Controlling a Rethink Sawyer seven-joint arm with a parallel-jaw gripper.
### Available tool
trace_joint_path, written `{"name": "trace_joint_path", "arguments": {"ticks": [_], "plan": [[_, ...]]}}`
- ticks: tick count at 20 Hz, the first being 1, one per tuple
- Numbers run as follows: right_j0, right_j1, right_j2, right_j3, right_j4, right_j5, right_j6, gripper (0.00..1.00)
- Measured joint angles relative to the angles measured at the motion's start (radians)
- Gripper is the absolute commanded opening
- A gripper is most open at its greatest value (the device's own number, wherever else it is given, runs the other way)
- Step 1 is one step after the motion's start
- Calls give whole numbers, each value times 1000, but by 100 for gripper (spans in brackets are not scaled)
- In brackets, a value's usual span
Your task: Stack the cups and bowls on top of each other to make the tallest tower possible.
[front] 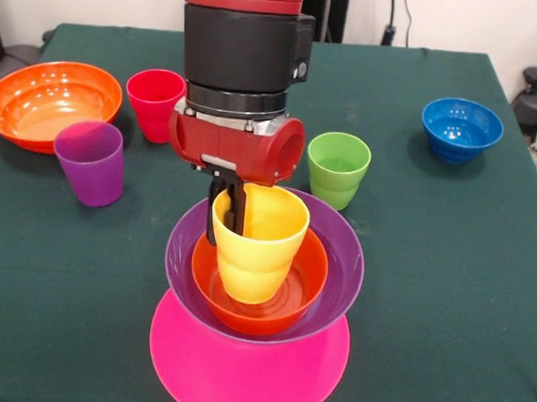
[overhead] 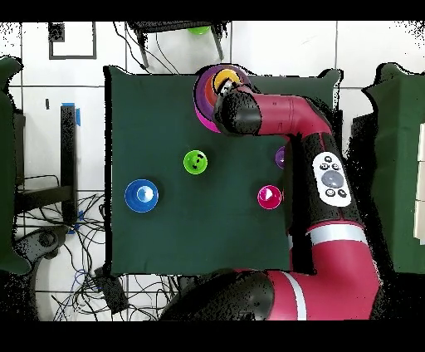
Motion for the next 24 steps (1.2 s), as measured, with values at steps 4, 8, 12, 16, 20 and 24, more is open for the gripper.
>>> {"name": "trace_joint_path", "arguments": {"ticks": [4,8,12,16,20,24], "plan": [[-1,9,0,0,0,0,0,0],[-2,12,0,0,0,0,0,0],[-5,14,0,1,0,0,0,100],[-9,14,0,2,0,0,0,100],[-18,14,2,6,1,0,0,100],[-27,13,7,12,1,0,0,100]]}}
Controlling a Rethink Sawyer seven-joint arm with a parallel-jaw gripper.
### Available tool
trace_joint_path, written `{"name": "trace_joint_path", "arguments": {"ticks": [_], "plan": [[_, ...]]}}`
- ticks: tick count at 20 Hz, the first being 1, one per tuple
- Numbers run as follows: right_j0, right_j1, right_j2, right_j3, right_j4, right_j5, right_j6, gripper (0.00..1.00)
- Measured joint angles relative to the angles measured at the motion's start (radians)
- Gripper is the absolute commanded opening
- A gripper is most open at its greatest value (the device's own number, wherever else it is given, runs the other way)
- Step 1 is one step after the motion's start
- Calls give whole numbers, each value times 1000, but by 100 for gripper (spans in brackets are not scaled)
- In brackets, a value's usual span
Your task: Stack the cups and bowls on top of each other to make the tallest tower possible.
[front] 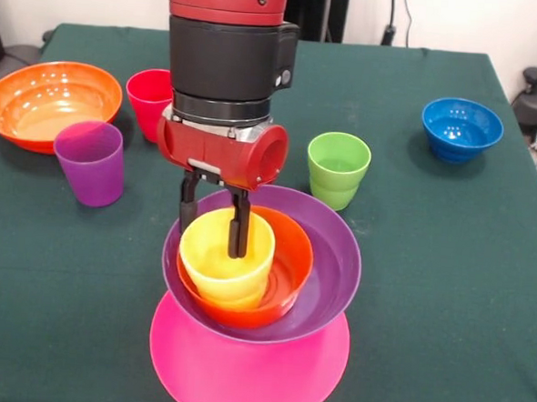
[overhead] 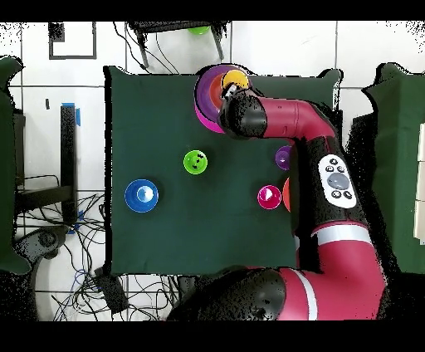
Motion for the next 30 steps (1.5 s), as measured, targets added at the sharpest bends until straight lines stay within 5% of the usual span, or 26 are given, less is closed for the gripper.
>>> {"name": "trace_joint_path", "arguments": {"ticks": [17,30], "plan": [[-11,-11,1,19,2,0,0,100],[-12,-123,2,60,28,0,0,100]]}}
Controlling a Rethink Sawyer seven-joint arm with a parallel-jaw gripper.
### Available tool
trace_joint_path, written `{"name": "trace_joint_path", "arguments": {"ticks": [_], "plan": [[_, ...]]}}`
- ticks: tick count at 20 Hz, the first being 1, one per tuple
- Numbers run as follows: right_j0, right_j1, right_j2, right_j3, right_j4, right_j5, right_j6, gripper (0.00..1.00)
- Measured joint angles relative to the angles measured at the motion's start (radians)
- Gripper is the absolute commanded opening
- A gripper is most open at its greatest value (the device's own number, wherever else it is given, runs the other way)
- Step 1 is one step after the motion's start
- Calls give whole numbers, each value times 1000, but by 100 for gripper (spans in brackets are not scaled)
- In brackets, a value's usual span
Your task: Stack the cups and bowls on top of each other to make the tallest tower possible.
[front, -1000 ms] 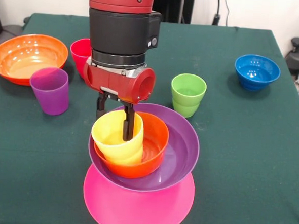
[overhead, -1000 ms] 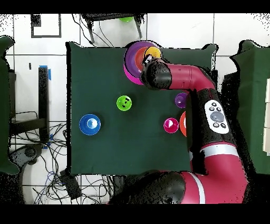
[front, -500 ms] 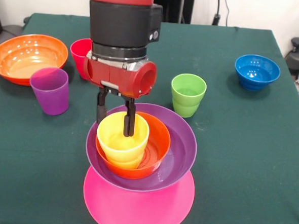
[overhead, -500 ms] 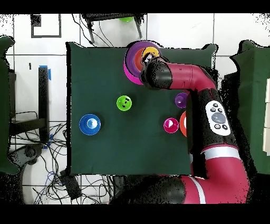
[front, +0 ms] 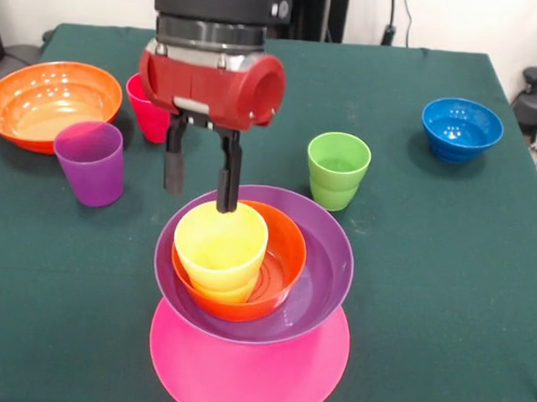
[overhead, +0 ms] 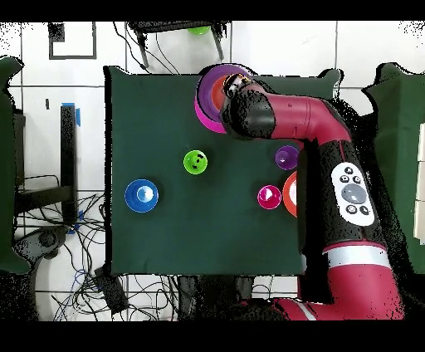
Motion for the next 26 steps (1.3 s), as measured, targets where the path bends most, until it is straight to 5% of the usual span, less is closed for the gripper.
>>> {"name": "trace_joint_path", "arguments": {"ticks": [14,26], "plan": [[-14,-37,8,11,2,0,0,100],[-103,-44,21,56,1,0,0,100]]}}
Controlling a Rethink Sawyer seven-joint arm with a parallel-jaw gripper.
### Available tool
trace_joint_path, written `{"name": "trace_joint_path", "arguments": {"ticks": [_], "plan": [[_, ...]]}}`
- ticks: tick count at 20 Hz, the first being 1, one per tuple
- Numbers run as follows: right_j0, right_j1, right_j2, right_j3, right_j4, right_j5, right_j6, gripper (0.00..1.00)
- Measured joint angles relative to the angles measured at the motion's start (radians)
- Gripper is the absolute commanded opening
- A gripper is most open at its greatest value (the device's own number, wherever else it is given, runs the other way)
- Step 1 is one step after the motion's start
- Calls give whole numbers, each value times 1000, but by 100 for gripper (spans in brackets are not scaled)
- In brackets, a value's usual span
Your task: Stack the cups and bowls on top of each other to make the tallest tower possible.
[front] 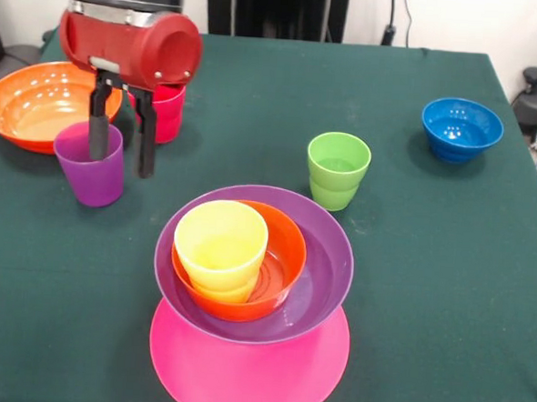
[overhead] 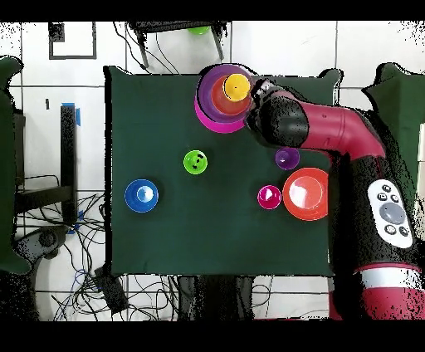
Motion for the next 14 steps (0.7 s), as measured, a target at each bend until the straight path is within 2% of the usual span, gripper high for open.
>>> {"name": "trace_joint_path", "arguments": {"ticks": [14], "plan": [[-77,-23,7,138,-1,0,0,100]]}}
